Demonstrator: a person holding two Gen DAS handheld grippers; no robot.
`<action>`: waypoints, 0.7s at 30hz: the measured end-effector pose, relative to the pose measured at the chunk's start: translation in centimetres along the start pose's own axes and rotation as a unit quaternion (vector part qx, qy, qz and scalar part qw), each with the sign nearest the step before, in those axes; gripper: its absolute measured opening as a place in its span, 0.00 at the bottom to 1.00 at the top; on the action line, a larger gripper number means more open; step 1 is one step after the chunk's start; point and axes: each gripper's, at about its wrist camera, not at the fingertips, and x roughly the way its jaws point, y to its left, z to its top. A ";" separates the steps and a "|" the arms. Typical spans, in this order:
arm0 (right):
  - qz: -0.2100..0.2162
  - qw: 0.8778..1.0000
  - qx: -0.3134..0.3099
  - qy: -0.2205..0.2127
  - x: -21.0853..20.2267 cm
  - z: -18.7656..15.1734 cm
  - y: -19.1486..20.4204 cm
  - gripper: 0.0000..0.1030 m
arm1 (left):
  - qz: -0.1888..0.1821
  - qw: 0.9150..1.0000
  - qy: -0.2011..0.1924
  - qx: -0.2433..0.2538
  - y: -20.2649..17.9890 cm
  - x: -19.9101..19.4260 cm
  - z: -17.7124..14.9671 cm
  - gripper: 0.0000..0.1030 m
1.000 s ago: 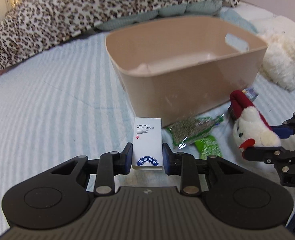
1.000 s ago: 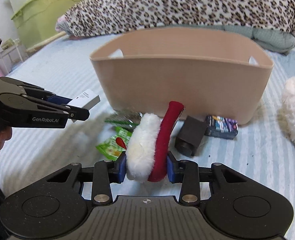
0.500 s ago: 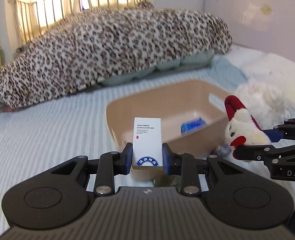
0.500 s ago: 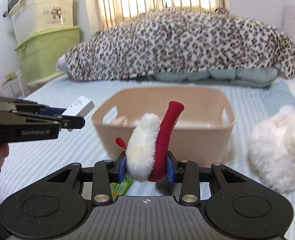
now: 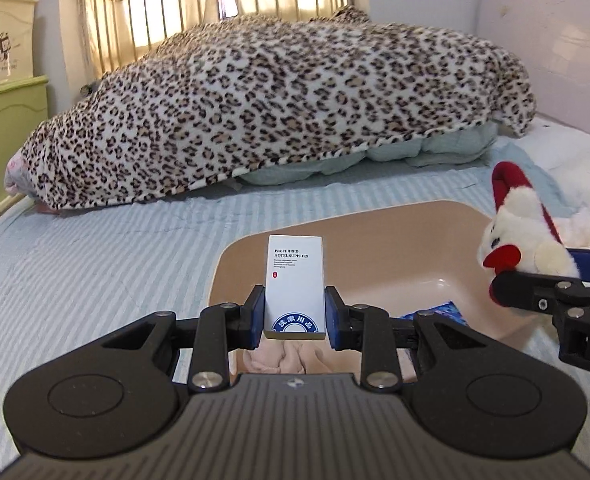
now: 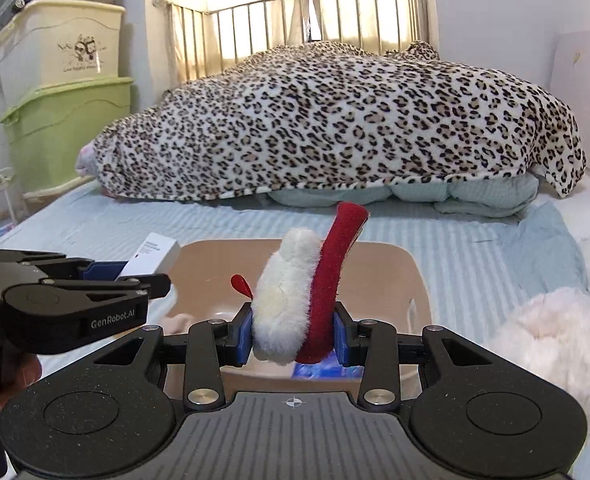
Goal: Organize objects
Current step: 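Lift the medicine box and Santa hat into the basket and release both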
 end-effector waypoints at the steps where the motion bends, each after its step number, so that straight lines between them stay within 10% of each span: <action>1: -0.006 1.000 -0.001 0.003 0.8 0.1 -0.2 0.35 | 0.002 1.000 0.003 0.001 -0.2 0.6 0.0 0.31; 17: -0.037 0.996 -0.009 0.078 7.9 -2.6 -0.1 0.49 | -0.003 0.996 0.083 0.024 -1.4 5.8 -1.9 0.34; 21: -0.043 0.998 -0.028 0.046 5.7 -2.7 -0.1 0.80 | -0.007 0.998 0.064 0.009 -0.8 4.3 -1.3 0.72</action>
